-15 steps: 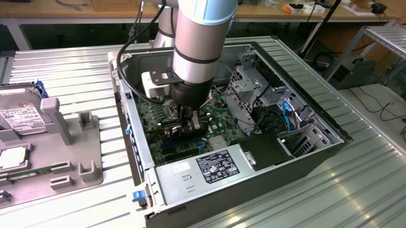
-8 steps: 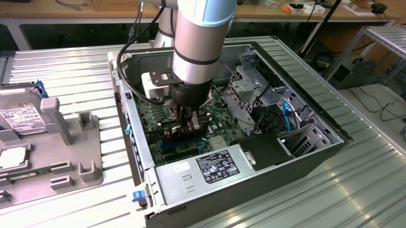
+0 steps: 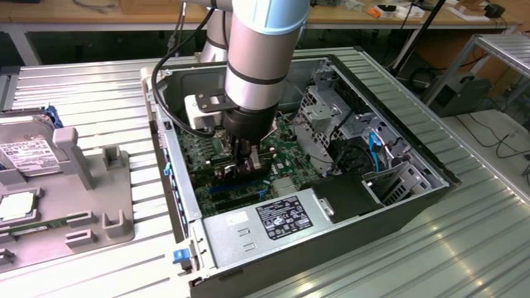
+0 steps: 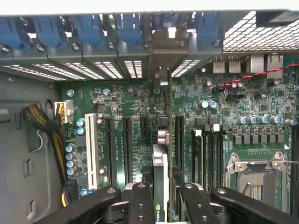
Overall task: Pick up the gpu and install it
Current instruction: 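Insert the gpu into the slot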
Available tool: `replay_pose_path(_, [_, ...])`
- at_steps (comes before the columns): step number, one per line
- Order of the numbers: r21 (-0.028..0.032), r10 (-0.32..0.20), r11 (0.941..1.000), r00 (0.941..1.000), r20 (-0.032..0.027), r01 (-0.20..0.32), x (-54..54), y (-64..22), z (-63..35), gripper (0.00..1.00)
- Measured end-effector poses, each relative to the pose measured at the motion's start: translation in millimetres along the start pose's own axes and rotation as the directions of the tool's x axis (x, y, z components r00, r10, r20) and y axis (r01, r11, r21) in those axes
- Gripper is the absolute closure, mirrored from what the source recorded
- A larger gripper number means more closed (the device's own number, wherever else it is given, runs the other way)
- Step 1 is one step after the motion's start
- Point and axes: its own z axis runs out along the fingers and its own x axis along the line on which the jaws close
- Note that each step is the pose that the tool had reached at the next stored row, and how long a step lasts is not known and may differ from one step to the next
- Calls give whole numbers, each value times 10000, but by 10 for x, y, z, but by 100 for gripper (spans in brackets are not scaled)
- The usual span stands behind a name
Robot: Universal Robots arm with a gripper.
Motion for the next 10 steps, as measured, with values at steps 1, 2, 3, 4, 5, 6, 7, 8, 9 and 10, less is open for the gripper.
replay_pose_path(1, [0,0,10000,10000,0,0,0,0,0,73])
replay_pose_path(2, [0,0,10000,10000,0,0,1,1,0,73])
replay_pose_path(3, [0,0,10000,10000,0,0,0,0,0,73])
replay_pose_path(4, [0,0,10000,10000,0,0,1,1,0,73])
replay_pose_path(5, [0,0,10000,10000,1,0,0,1,0,73])
replay_pose_path(6, [0,0,10000,10000,0,0,1,1,0,73])
replay_pose_path(7, [0,0,10000,10000,0,0,1,0,0,73])
replay_pose_path(8, [0,0,10000,10000,0,0,0,1,0,73])
replay_pose_path(9, [0,0,10000,10000,0,0,1,1,0,73])
replay_pose_path(10, [0,0,10000,10000,0,0,0,1,0,73])
